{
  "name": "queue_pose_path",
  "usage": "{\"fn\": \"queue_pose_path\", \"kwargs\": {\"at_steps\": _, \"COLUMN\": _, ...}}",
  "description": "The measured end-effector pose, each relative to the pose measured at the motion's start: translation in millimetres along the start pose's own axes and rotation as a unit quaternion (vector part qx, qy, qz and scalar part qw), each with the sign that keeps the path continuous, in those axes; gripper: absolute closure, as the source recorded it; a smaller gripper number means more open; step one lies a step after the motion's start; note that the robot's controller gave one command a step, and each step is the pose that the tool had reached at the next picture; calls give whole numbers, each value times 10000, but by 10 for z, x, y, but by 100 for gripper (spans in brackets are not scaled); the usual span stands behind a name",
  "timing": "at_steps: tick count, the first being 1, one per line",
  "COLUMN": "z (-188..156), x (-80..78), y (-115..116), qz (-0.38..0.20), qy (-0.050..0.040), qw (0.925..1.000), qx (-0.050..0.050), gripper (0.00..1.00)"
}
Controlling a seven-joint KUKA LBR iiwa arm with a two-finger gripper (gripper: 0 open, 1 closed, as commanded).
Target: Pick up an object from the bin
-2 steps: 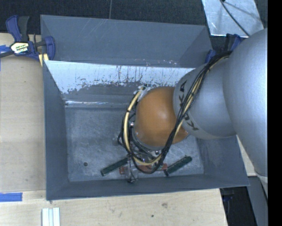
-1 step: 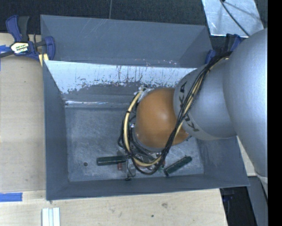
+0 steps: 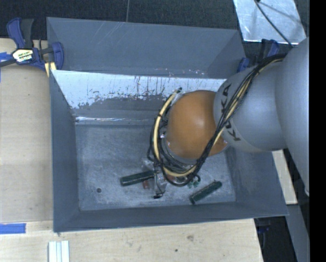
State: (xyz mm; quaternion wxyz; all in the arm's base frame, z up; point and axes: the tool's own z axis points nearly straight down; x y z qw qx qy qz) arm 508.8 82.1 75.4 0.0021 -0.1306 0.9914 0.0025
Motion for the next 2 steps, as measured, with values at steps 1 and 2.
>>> {"fn": "queue_pose_path", "kwargs": {"at_steps": 1, "z": -1116, "x": 126, "y": 301, "qz": -880, "qy": -10, "qw": 9961, "qx": 22, "gripper": 100}}
{"fn": "queue_pose_path", "kwargs": {"at_steps": 2, "z": -1486, "x": 143, "y": 118, "qz": -597, "qy": -13, "qw": 9982, "qx": 28, "gripper": 100}}
